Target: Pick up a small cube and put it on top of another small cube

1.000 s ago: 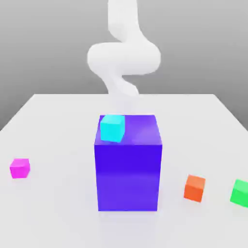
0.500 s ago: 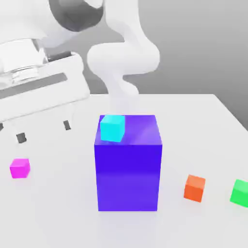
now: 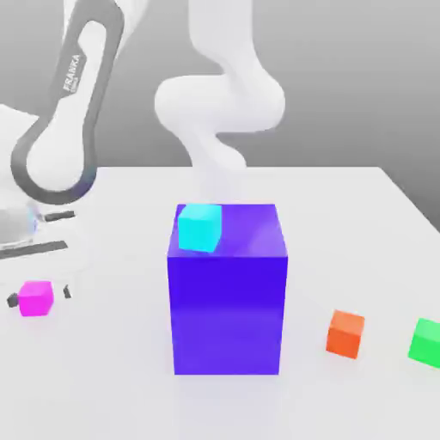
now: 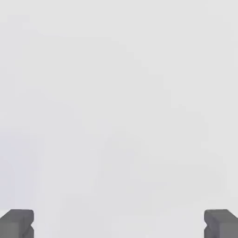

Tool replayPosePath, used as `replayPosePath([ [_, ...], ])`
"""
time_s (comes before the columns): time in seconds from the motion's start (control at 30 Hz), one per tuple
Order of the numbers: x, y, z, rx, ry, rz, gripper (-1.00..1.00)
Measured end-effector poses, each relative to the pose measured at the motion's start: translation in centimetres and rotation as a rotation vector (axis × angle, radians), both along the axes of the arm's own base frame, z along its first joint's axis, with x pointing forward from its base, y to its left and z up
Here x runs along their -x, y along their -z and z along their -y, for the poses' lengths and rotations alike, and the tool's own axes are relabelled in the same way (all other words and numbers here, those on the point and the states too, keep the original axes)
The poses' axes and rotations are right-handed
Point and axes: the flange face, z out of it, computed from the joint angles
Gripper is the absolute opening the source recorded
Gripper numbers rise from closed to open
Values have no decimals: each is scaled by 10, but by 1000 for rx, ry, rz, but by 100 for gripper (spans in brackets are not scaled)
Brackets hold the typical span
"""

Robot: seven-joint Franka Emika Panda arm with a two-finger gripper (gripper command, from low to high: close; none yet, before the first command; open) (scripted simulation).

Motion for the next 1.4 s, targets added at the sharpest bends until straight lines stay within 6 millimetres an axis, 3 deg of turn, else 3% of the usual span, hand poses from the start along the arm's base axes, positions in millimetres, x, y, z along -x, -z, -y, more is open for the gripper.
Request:
replayPosePath([
  [0.13,49,6,24,89,-2,-64,0],
  [0.4,56,61,29,109,-5,-75,0],
  [0.43,57,67,28,106,-4,-76,-100],
  [0.63,57,70,27,103,-4,-75,-100],
  [0.93,57,9,28,105,-4,-75,-100],
  [0.97,51,6,28,108,-19,-82,-100],
  [1.07,4,6,29,141,-124,-122,-100],
  [1.13,-37,11,11,147,-234,-137,-100],
  [1.27,-120,22,-57,146,-492,-148,-100],
  [1.4,-187,28,-148,154,-754,-143,-100],
])
